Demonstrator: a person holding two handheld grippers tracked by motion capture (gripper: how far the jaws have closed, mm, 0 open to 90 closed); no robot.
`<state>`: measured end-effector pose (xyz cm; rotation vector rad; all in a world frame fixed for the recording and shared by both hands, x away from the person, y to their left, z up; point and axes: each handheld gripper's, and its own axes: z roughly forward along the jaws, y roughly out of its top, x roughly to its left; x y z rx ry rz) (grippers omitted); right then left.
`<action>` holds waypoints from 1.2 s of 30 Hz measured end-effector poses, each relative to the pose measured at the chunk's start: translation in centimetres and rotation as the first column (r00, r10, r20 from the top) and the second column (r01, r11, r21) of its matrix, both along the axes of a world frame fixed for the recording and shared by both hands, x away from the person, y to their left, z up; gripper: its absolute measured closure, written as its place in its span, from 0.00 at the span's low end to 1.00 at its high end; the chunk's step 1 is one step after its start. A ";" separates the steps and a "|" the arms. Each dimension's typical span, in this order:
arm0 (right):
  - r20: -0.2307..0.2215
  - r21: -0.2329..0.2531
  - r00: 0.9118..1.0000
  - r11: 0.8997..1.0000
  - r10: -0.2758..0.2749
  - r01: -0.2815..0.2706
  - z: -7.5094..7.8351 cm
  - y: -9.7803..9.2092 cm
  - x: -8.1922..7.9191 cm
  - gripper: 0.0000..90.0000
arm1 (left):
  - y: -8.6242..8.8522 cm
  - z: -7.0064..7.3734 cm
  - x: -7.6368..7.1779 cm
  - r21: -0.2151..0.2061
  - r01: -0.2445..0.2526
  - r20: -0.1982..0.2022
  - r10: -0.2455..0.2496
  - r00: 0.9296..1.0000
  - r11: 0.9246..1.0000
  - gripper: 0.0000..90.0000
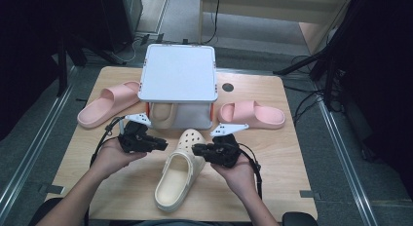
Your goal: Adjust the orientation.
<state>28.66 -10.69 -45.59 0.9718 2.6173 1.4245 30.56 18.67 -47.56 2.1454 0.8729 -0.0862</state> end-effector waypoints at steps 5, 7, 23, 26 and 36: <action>-0.010 -0.052 0.998 0.997 -0.065 0.064 -2.1 -0.8 -0.5 0.97 | -1.2 -1.4 -0.4 0.057 0.024 -0.029 -0.022 0.999 0.998 0.87; -0.020 -0.059 0.997 0.996 -0.070 0.069 -2.4 -0.8 -0.5 0.96 | -1.3 -1.5 -0.3 0.056 0.020 -0.032 -0.019 0.999 0.998 0.87; -0.059 -0.099 0.991 0.988 -0.124 0.118 -4.2 -0.3 0.7 0.97 | -2.0 -1.8 0.3 0.045 -0.036 -0.018 0.037 0.999 0.998 0.91; -0.047 -0.101 0.990 0.987 -0.131 0.126 -4.2 -0.2 1.1 0.98 | -2.0 -1.8 0.4 0.030 -0.044 -0.019 0.045 0.999 0.999 0.92; -0.022 -0.092 0.986 0.982 -0.166 0.163 -3.9 -0.1 2.5 1.00 | -2.6 -1.7 0.8 0.013 -0.068 0.005 0.068 0.998 0.998 0.92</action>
